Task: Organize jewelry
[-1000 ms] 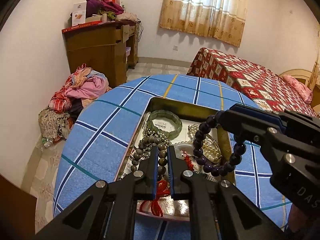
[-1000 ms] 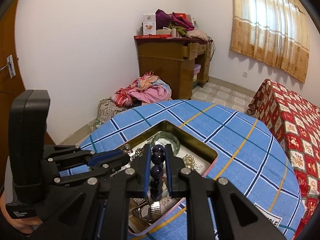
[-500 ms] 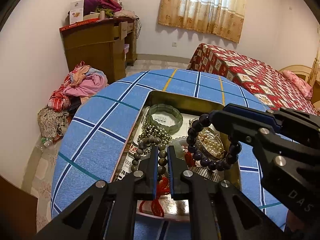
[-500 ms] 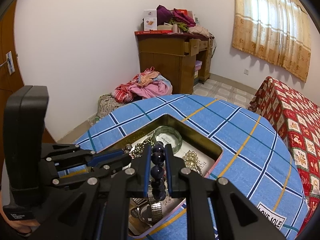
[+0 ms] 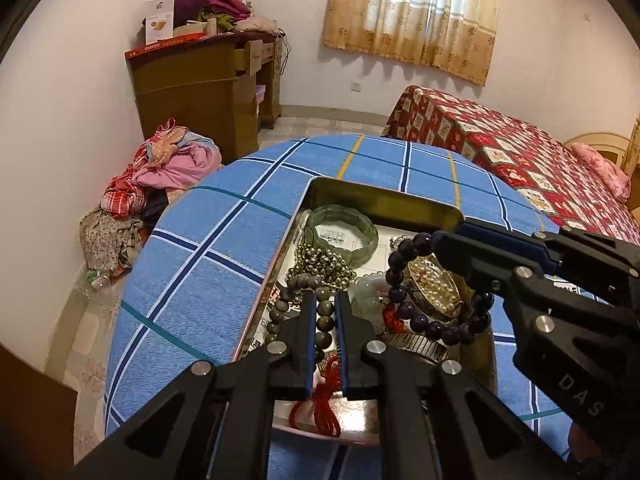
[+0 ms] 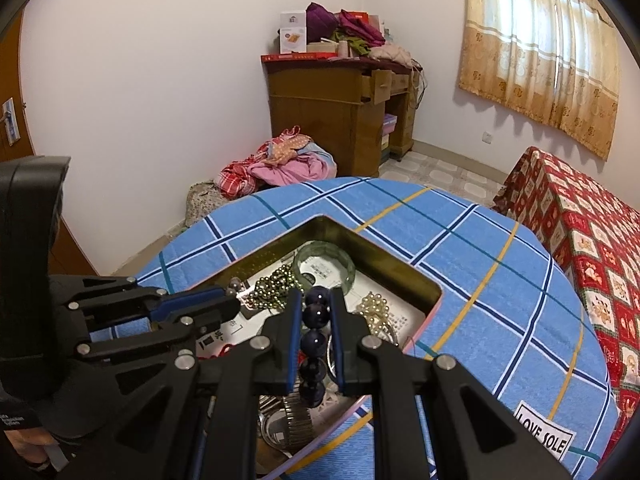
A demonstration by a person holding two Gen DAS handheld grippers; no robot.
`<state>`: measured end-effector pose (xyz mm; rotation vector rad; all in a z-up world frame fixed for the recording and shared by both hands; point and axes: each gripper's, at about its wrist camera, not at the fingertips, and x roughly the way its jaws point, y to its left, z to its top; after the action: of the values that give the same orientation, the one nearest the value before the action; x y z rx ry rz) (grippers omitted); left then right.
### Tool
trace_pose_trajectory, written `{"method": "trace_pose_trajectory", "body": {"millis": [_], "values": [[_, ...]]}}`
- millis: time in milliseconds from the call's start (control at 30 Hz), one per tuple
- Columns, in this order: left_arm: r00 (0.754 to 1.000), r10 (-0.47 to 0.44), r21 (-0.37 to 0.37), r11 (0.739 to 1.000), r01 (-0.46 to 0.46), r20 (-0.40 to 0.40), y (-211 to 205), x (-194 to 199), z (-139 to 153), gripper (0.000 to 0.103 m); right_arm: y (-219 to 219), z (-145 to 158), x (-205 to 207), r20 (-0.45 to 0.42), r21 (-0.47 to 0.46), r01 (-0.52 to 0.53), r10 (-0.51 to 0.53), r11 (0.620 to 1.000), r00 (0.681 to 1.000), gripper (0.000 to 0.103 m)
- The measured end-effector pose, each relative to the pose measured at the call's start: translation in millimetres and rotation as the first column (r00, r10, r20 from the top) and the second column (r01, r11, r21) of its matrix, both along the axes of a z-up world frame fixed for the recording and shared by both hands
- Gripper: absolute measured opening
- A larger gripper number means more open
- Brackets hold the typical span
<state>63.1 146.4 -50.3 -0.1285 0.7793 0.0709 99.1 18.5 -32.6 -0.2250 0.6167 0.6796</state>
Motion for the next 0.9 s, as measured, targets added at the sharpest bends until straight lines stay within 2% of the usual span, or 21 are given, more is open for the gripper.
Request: {"method": "trace_pose_trajectory", "body": {"millis": [233, 267, 300, 367, 433, 567, 900], "values": [[1.000, 0.011, -0.006, 1.000, -0.011, 0.011, 2.3, -1.8, 3.5, 0.009, -1.8, -3.1, 4.4, -0.005, -0.003, 0.020, -0.020, 1.000, 1.000, 0.016], [1.000, 0.016, -0.004, 1.000, -0.016, 0.012, 2.6, -2.3, 4.4, 0.011, -3.7, -3.5, 5.5, -0.006, 0.007, 0.026, -0.026, 1.000, 1.000, 0.020], [1.000, 0.022, 0.001, 1.000, -0.022, 0.011, 2.8, -2.6, 5.1, 0.016, -6.1, -3.6, 6.5, -0.011, 0.015, 0.034, -0.034, 0.999, 0.999, 0.032], [0.999, 0.046, 0.009, 0.999, -0.046, 0.018, 4.2, -5.1, 7.9, 0.054, -9.6, -2.8, 6.5, -0.011, 0.030, 0.041, -0.041, 0.999, 0.999, 0.043], [0.996, 0.078, 0.025, 0.997, -0.079, 0.039, 5.8, -8.5, 11.3, 0.066, -12.8, -0.3, 4.7, -0.004, 0.032, 0.048, -0.047, 0.998, 0.999, 0.044], [0.996, 0.072, 0.006, 0.997, -0.072, 0.060, 8.5, -15.4, 19.3, 0.068, -25.4, 6.4, 0.4, 0.006, 0.061, 0.071, -0.072, 0.996, 0.997, 0.056], [0.993, 0.089, 0.027, 0.995, -0.092, 0.081, 4.0, -22.8, 30.5, 0.068, -37.5, 13.3, -7.4, 0.006, 0.097, 0.081, -0.082, 0.992, 0.997, 0.060]]}}
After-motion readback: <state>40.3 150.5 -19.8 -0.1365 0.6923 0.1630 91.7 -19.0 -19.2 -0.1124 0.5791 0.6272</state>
